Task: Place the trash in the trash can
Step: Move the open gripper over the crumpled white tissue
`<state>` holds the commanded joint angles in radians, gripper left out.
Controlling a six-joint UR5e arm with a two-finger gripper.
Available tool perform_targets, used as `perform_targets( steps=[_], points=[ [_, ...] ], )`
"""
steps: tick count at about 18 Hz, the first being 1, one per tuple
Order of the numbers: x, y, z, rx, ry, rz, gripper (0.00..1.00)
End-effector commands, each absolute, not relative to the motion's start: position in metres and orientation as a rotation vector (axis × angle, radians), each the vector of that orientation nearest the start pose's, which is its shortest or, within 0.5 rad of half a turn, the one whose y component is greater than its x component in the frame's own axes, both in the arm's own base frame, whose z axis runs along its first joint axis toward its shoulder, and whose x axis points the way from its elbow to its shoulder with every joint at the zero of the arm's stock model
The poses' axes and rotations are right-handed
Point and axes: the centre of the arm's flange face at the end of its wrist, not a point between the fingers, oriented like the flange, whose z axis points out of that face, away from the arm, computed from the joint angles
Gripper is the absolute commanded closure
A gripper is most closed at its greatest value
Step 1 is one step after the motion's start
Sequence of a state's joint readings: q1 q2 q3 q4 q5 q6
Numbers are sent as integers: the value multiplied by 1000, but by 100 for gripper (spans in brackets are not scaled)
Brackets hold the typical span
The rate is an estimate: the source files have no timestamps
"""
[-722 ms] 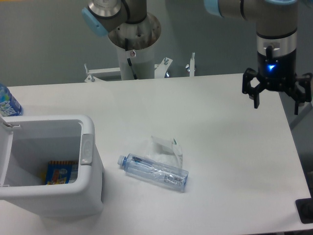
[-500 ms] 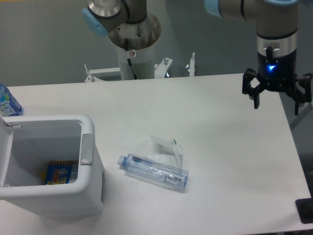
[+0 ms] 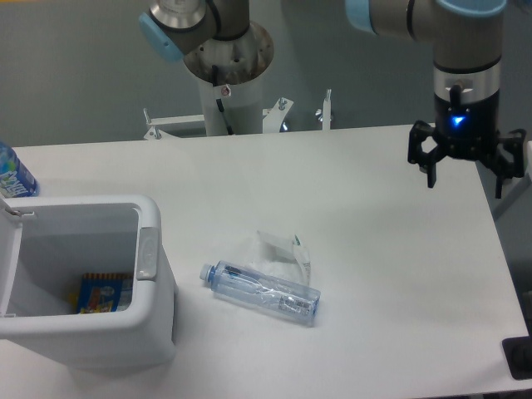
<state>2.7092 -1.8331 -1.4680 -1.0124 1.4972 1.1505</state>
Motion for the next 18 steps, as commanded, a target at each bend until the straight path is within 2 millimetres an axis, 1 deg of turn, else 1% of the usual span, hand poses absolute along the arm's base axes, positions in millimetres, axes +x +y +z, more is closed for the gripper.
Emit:
perform_targets(
  steps=[1, 2, 5, 6, 9, 11, 14, 15, 18],
  points=[
    [-508, 396, 452, -2875, 45, 469, 0],
    [-507, 397, 441, -2883, 19, 437, 0],
    [-500, 406, 430, -2873, -113, 380, 0],
    [-496, 413, 426, -2856, -120, 346, 0],
    [-486, 420, 407, -2785, -217, 190, 0],
    [-479, 423, 386, -2768, -218, 82, 0],
    [-469, 422, 340, -2811, -232, -18, 0],
    [-464, 423, 333, -2816, -230, -34, 0],
    [-456, 428, 327, -2824, -230, -66, 0]
  ],
)
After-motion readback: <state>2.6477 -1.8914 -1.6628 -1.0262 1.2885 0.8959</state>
